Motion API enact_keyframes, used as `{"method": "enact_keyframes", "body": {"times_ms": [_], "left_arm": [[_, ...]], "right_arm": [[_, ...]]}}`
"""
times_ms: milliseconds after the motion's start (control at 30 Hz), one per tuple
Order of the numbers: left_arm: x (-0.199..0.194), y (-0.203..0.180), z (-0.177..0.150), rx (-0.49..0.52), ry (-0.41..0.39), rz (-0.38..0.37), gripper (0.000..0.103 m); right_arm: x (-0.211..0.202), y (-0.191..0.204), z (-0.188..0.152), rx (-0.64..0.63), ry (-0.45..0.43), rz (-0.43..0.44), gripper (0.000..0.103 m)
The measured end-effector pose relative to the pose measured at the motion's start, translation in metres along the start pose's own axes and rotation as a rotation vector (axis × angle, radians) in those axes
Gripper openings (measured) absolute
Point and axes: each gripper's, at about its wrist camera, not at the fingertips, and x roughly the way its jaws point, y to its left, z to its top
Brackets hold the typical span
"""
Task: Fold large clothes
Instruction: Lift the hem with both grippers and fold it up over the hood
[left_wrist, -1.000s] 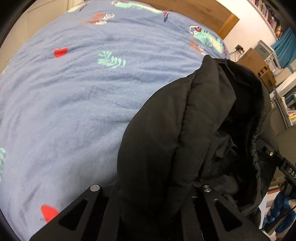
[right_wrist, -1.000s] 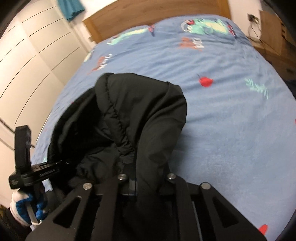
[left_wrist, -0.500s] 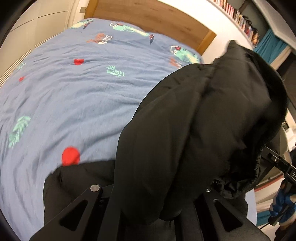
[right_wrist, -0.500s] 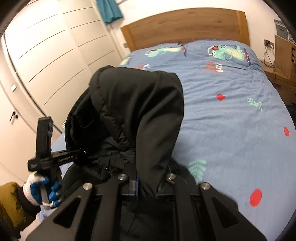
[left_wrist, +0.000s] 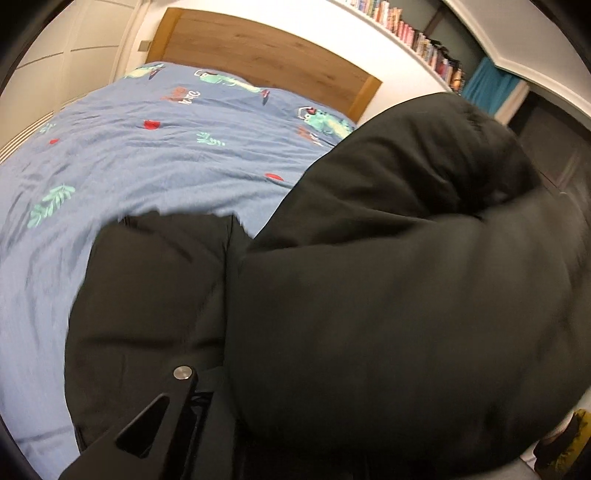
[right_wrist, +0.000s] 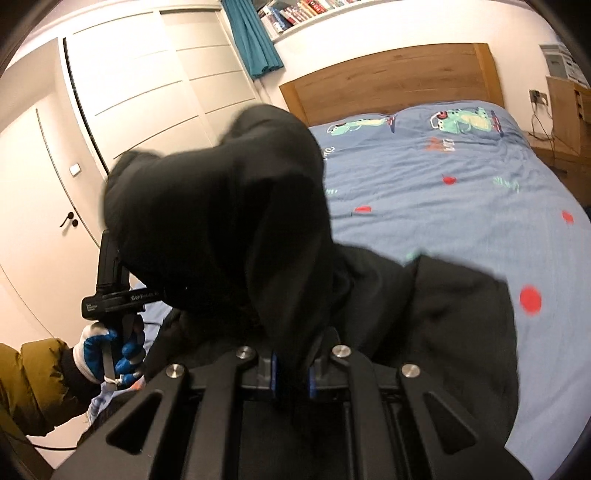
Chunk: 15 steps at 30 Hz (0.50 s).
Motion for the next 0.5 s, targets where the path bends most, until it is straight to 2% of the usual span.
{"method": "enact_keyframes", "body": {"times_ms": [200,367,500], "left_arm": [[-0.011,-0.014,-0.035,0.070,0.023,0.052,0.013],[-0.024,-0.025,-0.044,0.108,0.044,0.107,0.015],[-0.033,-0.028,-0.050,0.109,0.050,0.117,0.024]], "right_arm": [[-0.016,-0.003,-0.046,0.065,-0.027,-0.004,0.011],[-0.025,0.011,-0.060,0.059,-0.019,-0.057,0.011],[-0.025,0.017,-0.066,0.035,0.011,-0.101,0.011]]}}
